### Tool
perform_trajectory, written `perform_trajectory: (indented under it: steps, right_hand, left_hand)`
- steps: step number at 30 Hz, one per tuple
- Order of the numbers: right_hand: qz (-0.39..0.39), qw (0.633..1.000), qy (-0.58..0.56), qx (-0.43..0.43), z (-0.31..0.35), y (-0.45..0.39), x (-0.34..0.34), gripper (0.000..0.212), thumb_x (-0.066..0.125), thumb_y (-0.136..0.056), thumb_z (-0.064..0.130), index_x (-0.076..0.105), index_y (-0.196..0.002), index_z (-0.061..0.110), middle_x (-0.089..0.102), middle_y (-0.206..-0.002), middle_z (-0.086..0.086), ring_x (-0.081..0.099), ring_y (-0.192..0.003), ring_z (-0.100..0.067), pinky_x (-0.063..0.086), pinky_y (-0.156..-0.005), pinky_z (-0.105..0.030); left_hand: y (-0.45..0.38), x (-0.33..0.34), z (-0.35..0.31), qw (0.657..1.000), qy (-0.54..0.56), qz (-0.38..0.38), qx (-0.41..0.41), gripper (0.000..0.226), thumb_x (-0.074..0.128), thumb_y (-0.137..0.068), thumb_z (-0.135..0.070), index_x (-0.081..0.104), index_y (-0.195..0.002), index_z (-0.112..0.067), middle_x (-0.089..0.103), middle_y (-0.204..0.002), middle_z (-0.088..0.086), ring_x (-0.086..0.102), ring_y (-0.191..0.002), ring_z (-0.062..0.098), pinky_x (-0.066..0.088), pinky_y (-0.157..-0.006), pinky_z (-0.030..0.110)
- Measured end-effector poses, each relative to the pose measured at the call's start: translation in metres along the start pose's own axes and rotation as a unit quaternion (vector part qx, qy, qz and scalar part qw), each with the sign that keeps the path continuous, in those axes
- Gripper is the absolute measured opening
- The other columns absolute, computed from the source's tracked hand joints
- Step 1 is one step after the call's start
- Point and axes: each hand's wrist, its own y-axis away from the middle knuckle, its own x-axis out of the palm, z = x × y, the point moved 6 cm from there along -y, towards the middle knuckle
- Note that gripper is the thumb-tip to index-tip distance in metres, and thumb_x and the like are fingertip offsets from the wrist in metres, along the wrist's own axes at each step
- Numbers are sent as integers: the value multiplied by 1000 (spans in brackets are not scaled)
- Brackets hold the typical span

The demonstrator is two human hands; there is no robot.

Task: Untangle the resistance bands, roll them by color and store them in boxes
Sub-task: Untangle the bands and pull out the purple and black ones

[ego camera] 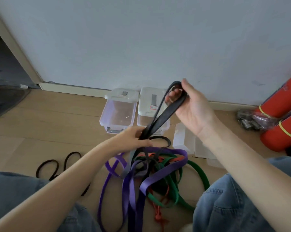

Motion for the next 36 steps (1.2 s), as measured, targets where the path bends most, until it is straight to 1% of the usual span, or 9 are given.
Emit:
perform_trajectory:
  steps: [4, 7, 14, 19, 25, 28, 31, 33, 36]
  right_hand:
    - [-89, 981, 169, -27, 25, -6, -25, 15, 49, -96, 21, 56, -90, 9, 57, -72, 0, 56, -67, -14, 50, -69, -28]
    - [-105, 800, 590, -39, 26, -7, -28, 47, 59, -89, 17, 39, -132, 14, 49, -120, -4, 48, -110, -18, 40, -92, -31]
    - [300, 620, 715, 121, -51, 30, 11, 53, 73, -79, 29, 48, -126, 21, 58, -120, 7, 53, -113, -7, 43, -98, -22]
    - [178, 784, 593, 41, -33, 18, 16, 23, 51, -94, 13, 58, -92, -9, 52, -59, -1, 54, -58, -16, 48, -69, -32]
    - [70, 977, 198, -22, 11, 6, 15, 41, 41, -92, 5, 42, -53, 17, 34, -47, 4, 42, -45, -15, 50, -59, -27]
    - [-24, 938, 344, -39, 29, -3, -10, 33, 45, -92, 6, 43, -60, 13, 42, -50, 1, 48, -52, -17, 50, -57, -26]
    - [21, 761, 647, 49, 19, -2, -28, 13, 62, -86, 21, 60, -80, 10, 64, -73, -4, 62, -71, -17, 51, -69, -30]
    - [98, 657, 731, 156, -3, 4, -37, 50, 74, -76, 37, 53, -118, 18, 61, -107, 2, 59, -98, -15, 45, -84, -28]
    - [156, 649, 723, 180, -15, 9, -28, 104, 81, -61, 46, 20, -145, 35, 37, -139, 10, 40, -126, -11, 33, -104, -30]
  left_hand:
    - [1, -46, -8, 995, -35, -96, 17, 11, 53, -92, -19, 55, -87, -10, 58, -72, 2, 58, -74, 20, 49, -73, 31]
    - [9, -70, -35, 975, -138, -154, 85, 20, 50, -93, -28, 53, -83, -11, 49, -63, -4, 48, -56, 5, 39, -55, 17]
    - [19, -45, -45, 962, -253, -48, 94, 20, 55, -89, -32, 59, -89, -13, 50, -68, -8, 46, -60, 2, 36, -57, 14]
    - [9, -42, -22, 986, -145, -34, 79, 7, 58, -87, -17, 58, -84, -11, 60, -77, 6, 56, -71, 6, 43, -66, 15]
    - [1, -8, 32, 980, -190, 42, -48, 20, 52, -90, -12, 42, -74, -19, 54, -75, -1, 57, -80, 21, 41, -63, 19]
    - [7, -48, -14, 998, -46, -21, 24, 20, 52, -93, -15, 43, -76, -16, 60, -69, -2, 66, -69, 11, 45, -58, 11]
    - [37, -112, -75, 949, 213, -121, 198, 16, 52, -93, -26, 48, -80, -17, 51, -57, -11, 58, -52, 6, 51, -60, 17]
    - [44, -121, -81, 960, 136, -153, 191, 16, 45, -97, -23, 53, -85, -16, 46, -59, -8, 51, -50, 4, 50, -60, 18]
    - [32, -82, -48, 993, -106, -52, 23, 19, 44, -96, -22, 53, -93, -6, 43, -60, -4, 44, -49, 6, 42, -53, 20]
